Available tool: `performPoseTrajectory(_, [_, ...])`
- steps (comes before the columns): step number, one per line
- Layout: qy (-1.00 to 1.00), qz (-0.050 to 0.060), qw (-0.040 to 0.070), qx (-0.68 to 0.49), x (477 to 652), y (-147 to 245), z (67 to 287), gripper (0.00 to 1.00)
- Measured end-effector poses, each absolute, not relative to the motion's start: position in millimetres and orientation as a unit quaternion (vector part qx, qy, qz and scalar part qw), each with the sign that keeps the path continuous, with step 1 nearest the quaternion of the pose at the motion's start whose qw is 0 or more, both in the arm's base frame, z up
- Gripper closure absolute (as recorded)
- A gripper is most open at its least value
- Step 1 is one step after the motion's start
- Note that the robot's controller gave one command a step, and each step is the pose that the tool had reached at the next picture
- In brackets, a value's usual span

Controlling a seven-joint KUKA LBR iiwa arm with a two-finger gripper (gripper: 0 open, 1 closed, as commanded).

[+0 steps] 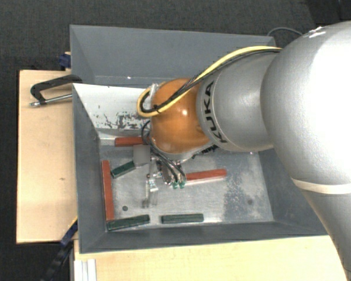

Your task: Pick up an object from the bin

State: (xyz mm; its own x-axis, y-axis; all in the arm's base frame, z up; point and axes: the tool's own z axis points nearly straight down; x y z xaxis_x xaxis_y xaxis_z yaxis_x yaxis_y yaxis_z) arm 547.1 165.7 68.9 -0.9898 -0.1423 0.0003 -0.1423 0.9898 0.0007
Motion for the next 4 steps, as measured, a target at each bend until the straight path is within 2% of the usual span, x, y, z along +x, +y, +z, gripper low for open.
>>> performPoseTrajectory(1, [-0.999, -0.001, -0.003, 0.05, 570.1, 196.1, 71.6, 0.0])
performPoseTrajectory(2, [-0.996, -0.002, -0.003, 0.094, 579.4, 218.2, 80.8, 0.0])
performPoseTrajectory(3, [-0.97, -0.001, -0.003, 0.245, 587.4, 223.0, 100.4, 0.0])
performPoseTrajectory(4, [-0.894, -0.001, -0.001, 0.449, 545.1, 228.0, 83.8, 1.0])
